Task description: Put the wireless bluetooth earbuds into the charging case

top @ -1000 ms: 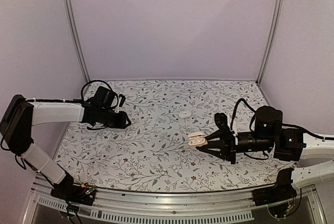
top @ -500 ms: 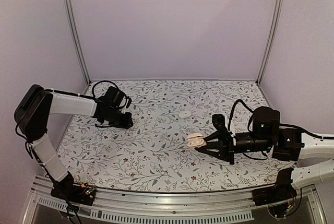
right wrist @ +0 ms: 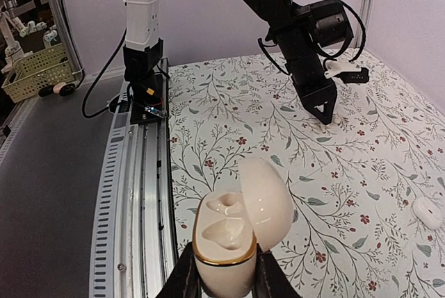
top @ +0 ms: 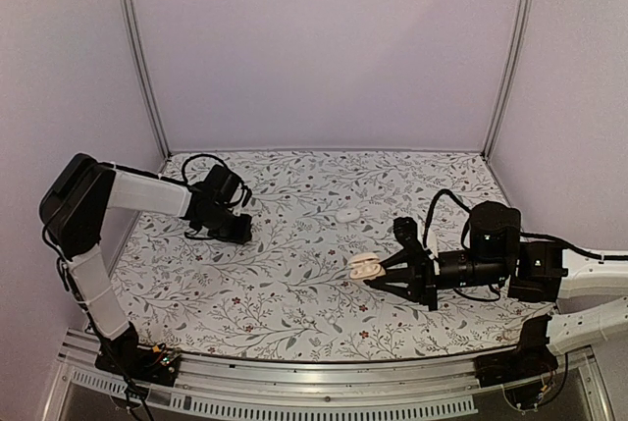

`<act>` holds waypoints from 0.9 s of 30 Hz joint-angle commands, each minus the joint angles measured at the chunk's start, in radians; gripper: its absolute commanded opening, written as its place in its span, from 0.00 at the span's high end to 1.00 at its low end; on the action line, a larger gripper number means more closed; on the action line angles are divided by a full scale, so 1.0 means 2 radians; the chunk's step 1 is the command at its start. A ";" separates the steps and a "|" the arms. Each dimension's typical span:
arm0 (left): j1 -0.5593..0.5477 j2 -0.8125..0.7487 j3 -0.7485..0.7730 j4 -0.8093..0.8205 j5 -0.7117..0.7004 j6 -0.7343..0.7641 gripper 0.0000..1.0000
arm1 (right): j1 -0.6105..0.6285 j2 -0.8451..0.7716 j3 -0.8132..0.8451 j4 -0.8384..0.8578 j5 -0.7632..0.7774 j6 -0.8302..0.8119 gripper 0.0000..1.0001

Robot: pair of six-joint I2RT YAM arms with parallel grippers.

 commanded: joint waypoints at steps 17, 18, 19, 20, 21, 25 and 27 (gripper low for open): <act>-0.023 0.033 0.022 -0.009 -0.030 0.021 0.85 | 0.002 0.003 0.012 0.003 0.009 -0.003 1.00; -0.025 0.034 0.023 -0.012 -0.033 0.023 0.86 | 0.002 0.003 0.012 0.003 0.009 -0.003 1.00; -0.028 0.034 0.023 -0.012 -0.036 0.024 0.87 | 0.002 0.003 0.012 0.002 0.009 -0.003 1.00; -0.029 0.033 0.023 -0.013 -0.039 0.026 0.87 | 0.002 0.003 0.011 0.003 0.010 -0.003 1.00; -0.031 0.034 0.024 -0.013 -0.041 0.027 0.87 | 0.002 0.004 0.011 0.003 0.011 -0.003 1.00; -0.038 0.037 0.027 -0.018 -0.051 0.032 0.85 | 0.003 0.006 0.012 0.002 0.011 -0.003 1.00; -0.040 0.041 0.029 -0.022 -0.056 0.034 0.84 | 0.002 0.006 0.013 0.001 0.011 -0.003 1.00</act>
